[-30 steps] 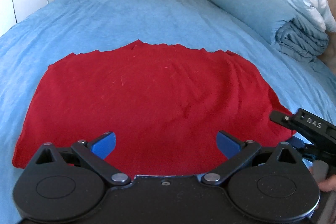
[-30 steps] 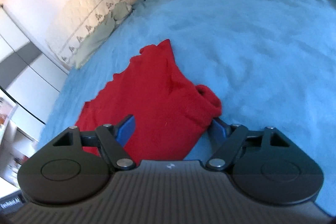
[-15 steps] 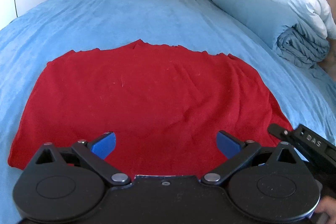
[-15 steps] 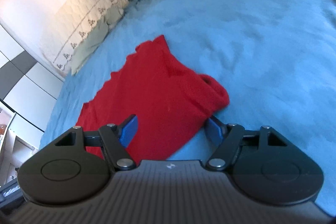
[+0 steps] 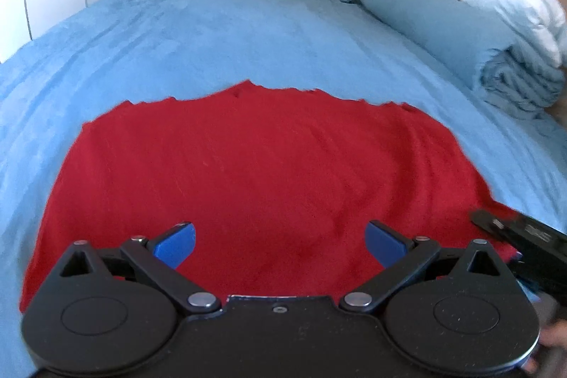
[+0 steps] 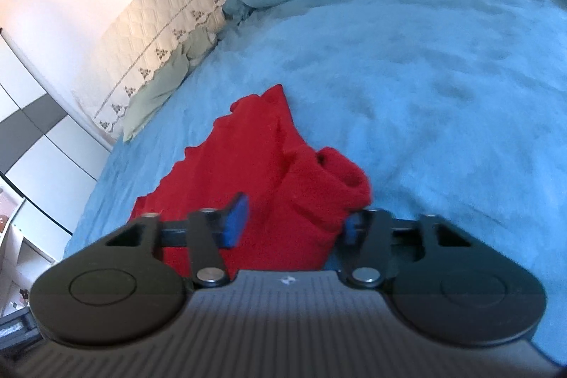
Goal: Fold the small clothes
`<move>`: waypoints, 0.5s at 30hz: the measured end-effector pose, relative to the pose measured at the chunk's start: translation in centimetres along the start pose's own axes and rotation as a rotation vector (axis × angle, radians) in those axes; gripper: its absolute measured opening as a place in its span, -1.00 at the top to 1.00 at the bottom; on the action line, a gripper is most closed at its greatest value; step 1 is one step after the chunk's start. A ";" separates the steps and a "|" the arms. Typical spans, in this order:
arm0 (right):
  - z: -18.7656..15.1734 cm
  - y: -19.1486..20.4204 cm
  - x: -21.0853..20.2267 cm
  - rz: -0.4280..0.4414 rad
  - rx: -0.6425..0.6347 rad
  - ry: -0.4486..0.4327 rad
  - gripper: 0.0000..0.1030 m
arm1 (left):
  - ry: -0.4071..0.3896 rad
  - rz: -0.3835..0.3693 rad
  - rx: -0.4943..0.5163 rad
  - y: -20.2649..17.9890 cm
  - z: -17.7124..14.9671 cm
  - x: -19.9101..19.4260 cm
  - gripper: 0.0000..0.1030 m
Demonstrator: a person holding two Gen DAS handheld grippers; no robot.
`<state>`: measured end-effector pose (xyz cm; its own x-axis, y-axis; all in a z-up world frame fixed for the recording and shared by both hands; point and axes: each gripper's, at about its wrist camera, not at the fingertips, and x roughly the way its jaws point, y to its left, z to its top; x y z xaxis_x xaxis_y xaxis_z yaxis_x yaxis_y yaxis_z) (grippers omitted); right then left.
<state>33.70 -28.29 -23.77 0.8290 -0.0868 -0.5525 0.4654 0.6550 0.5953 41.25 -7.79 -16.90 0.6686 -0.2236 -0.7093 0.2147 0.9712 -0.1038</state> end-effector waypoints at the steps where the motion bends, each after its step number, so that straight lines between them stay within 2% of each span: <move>1: 0.2 -0.1 0.1 0.004 0.004 0.019 0.36 | -0.001 0.010 0.003 0.2 0.3 0.7 -1.00; 5: 0.9 -0.2 -0.9 0.005 0.003 0.040 0.46 | 0.012 0.013 0.019 0.4 1.4 3.8 -1.00; 8: 1.6 0.1 -1.7 0.007 0.014 0.040 0.50 | 0.074 0.069 0.039 0.3 1.5 6.5 -1.00; 9: 1.8 0.2 -1.9 0.007 0.017 0.045 0.50 | 0.073 0.077 0.045 0.2 1.3 7.0 -1.00; 12: 2.5 1.2 -2.1 0.001 0.010 0.059 0.51 | 0.068 0.089 0.079 0.0 1.4 7.2 -1.00; 15: 3.3 3.2 -2.3 0.015 0.000 0.058 0.51 | 0.113 0.043 0.044 1.4 2.3 6.4 -1.00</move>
<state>34.31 -28.51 -18.69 0.8164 -0.0339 -0.5765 0.4534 0.6559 0.6035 47.47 -8.01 -19.94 0.5941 -0.1685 -0.7865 0.2202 0.9745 -0.0425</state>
